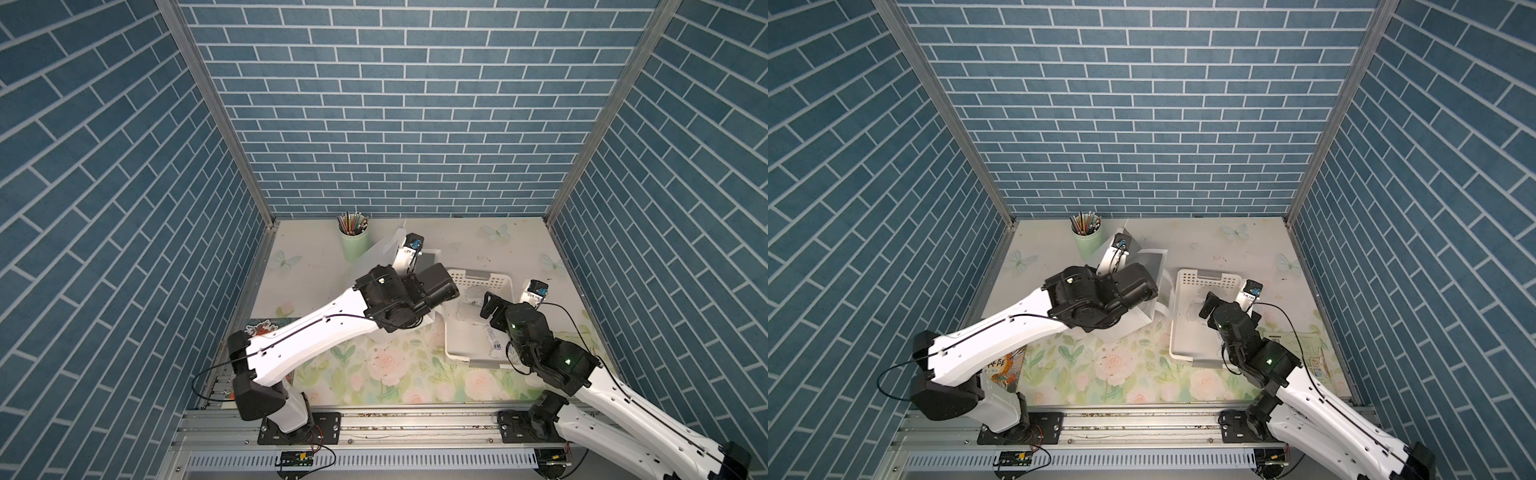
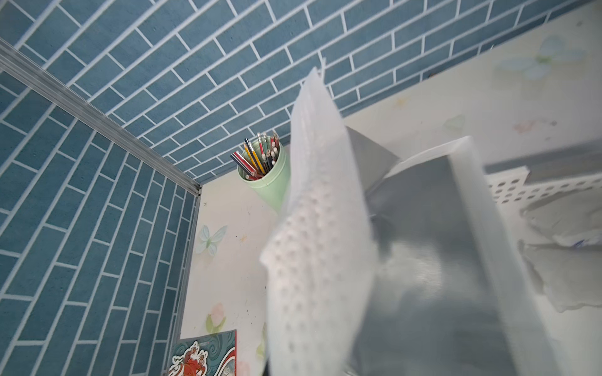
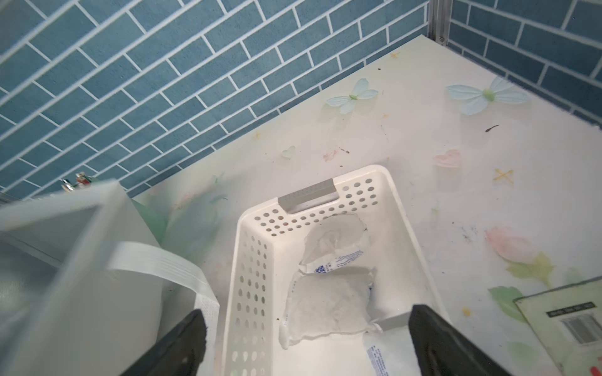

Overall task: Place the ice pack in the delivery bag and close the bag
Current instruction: Pick up the delivery bag from the center of the board, then place the delivery bag at the center of the board.

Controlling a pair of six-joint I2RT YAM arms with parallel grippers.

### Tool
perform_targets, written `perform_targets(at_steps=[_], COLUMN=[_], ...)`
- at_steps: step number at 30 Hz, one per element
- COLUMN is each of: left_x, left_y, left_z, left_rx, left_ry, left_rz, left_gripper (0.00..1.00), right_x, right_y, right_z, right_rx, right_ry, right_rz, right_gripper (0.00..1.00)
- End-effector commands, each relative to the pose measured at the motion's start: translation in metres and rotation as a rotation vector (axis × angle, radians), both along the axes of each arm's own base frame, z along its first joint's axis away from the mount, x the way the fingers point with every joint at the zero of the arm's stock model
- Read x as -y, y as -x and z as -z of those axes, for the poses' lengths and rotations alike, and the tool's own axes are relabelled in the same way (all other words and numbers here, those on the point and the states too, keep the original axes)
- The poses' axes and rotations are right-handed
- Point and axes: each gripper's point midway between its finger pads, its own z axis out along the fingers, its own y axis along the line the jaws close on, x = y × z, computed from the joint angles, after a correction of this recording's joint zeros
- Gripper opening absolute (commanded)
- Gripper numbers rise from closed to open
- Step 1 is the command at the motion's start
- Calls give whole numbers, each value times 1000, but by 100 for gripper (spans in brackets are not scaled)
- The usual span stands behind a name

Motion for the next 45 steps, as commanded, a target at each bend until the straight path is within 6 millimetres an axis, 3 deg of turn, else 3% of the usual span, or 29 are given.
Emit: perform_targets(at_steps=[1, 6, 11, 16, 29, 31, 37, 40, 45], left_x=[-11, -15, -21, -12, -26, -34, -40, -35, -30], left_y=[-5, -9, -7, -4, 1, 1, 3, 4, 1], left_z=[-12, 0, 11, 30, 72, 67, 23, 22, 32], left_rx=[22, -7, -8, -42, -92, -82, -16, -28, -40], left_ry=[66, 249, 311, 359, 436, 452, 589, 614, 632], left_rz=[-11, 23, 15, 43, 16, 6, 65, 83, 79], left_gripper=[0, 0, 0, 0, 0, 0, 0, 0, 0], right_x=[14, 13, 9, 3, -9, -15, -43, -47, -34], right_y=[1, 1, -1, -6, -26, -28, -21, -20, -14], right_z=[-7, -12, -4, 15, 72, 81, 111, 114, 123], right_rx=[5, 15, -14, -61, -252, -299, -453, -491, -541], right_ry=[83, 60, 69, 79, -30, -77, -311, -450, -627], right_rz=[29, 9, -10, -29, -73, -75, -59, 32, 267], right_gripper=[100, 100, 100, 100, 100, 100, 100, 99, 99])
